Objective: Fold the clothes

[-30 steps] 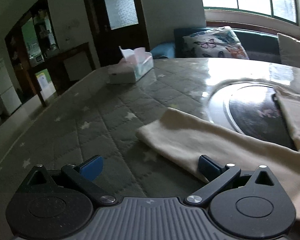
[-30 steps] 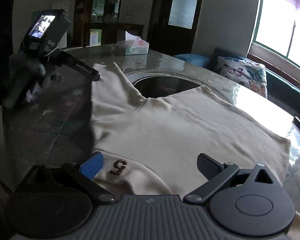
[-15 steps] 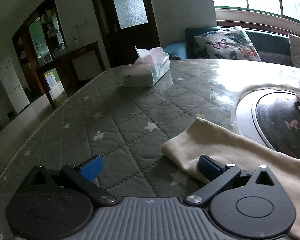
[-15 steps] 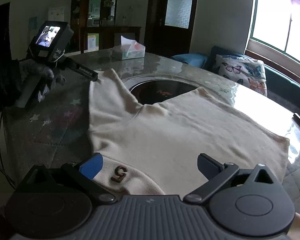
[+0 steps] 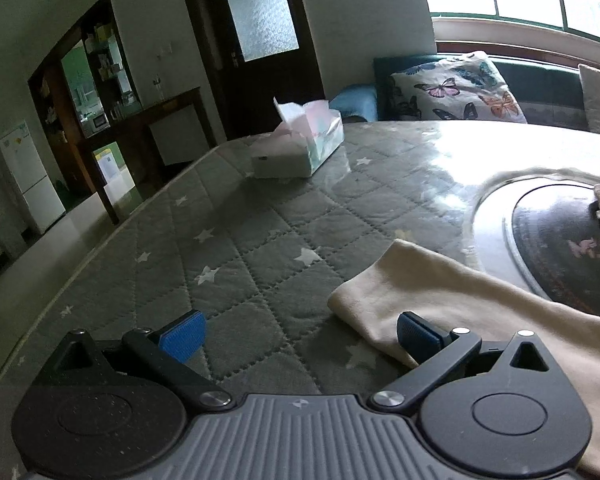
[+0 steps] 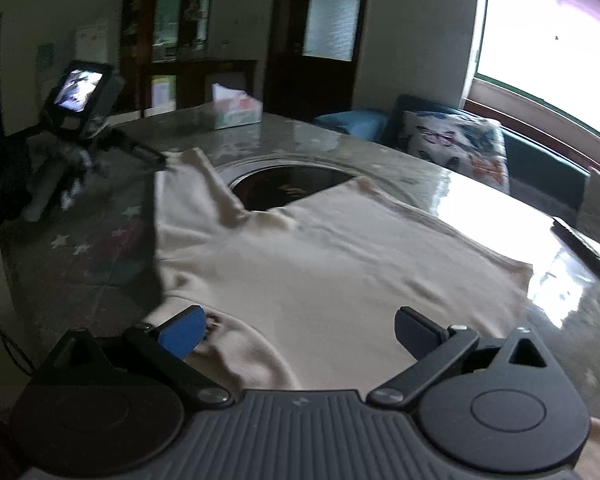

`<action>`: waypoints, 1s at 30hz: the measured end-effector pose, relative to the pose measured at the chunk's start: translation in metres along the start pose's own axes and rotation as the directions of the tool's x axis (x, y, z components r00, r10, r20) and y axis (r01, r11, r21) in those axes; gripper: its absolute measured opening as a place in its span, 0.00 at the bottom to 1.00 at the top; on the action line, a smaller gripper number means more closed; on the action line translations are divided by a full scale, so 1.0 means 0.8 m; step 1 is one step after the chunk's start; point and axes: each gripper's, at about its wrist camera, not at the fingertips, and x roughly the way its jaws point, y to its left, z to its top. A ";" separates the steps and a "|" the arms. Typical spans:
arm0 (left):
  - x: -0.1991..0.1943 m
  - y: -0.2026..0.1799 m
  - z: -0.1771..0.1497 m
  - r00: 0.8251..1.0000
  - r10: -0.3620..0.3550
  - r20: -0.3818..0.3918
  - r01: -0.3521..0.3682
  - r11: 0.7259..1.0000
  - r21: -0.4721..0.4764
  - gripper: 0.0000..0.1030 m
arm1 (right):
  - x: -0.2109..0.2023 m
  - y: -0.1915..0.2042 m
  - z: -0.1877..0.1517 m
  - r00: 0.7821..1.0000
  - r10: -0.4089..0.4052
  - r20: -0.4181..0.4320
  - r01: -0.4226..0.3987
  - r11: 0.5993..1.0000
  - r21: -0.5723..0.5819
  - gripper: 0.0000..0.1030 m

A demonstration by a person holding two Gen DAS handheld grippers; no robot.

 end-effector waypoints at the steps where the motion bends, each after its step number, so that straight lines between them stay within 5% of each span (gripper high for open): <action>1: -0.006 -0.001 0.000 1.000 -0.006 0.007 0.006 1.000 0.000 1.00 | -0.003 -0.005 -0.002 1.000 -0.014 -0.001 0.014 1.000 0.010 0.99; 6: -0.047 -0.022 -0.003 0.995 -0.084 0.055 0.082 0.996 0.031 1.00 | -0.008 -0.021 -0.020 0.995 -0.093 -0.034 0.094 0.995 0.023 0.99; 13: -0.095 -0.066 -0.007 0.970 -0.223 0.096 0.212 0.971 0.112 1.00 | -0.001 -0.013 -0.046 0.992 -0.077 -0.097 0.077 0.997 -0.003 0.99; 23: -0.146 -0.152 -0.029 0.899 -0.434 0.068 0.405 0.878 0.254 1.00 | -0.015 -0.019 -0.048 0.991 -0.113 -0.075 0.113 0.994 0.005 0.99; 30: -0.166 -0.201 -0.039 0.853 -0.519 0.047 0.481 0.819 0.314 1.00 | -0.034 -0.015 -0.053 0.995 -0.094 -0.041 0.095 0.995 0.024 0.99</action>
